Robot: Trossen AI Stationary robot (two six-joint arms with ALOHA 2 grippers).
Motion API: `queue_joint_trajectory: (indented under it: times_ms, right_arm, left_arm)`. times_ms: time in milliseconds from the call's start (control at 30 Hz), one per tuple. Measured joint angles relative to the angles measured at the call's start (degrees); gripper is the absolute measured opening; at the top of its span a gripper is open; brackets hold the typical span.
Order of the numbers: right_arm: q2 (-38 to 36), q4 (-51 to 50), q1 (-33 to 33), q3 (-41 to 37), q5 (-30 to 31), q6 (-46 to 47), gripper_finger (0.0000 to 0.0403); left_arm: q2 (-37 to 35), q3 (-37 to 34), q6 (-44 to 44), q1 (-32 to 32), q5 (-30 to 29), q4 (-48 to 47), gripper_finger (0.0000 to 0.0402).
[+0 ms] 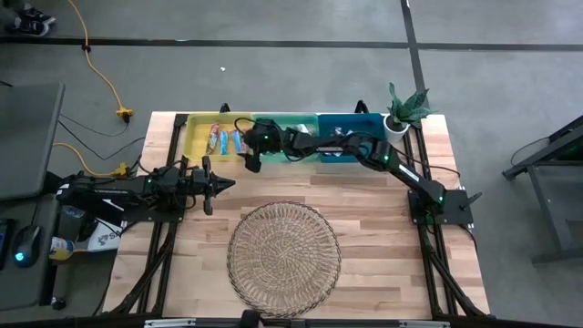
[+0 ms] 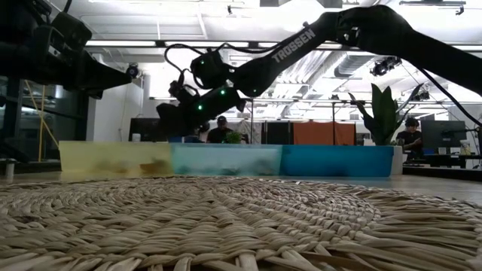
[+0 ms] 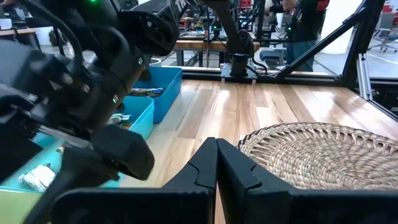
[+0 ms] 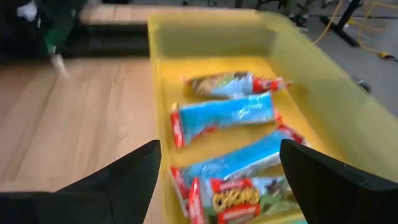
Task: Pick and place Granola Bars by type
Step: Return to Home Position
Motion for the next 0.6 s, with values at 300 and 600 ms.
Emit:
queue_joint_trajectory:
  times_ms: [300,600]
  right_arm:
    - [-3.2,-1.3,-1.0,3.7,-2.1,7.7,0.0314]
    - [-14.5,-16.4,-1.2,5.4,-3.3,7.2,0.0284]
  left_arm:
    - [0.0,0.0,0.0,0.0,0.0,0.0,0.0]
    - [0.0,0.0,0.0,0.0,0.0,0.0,0.0]
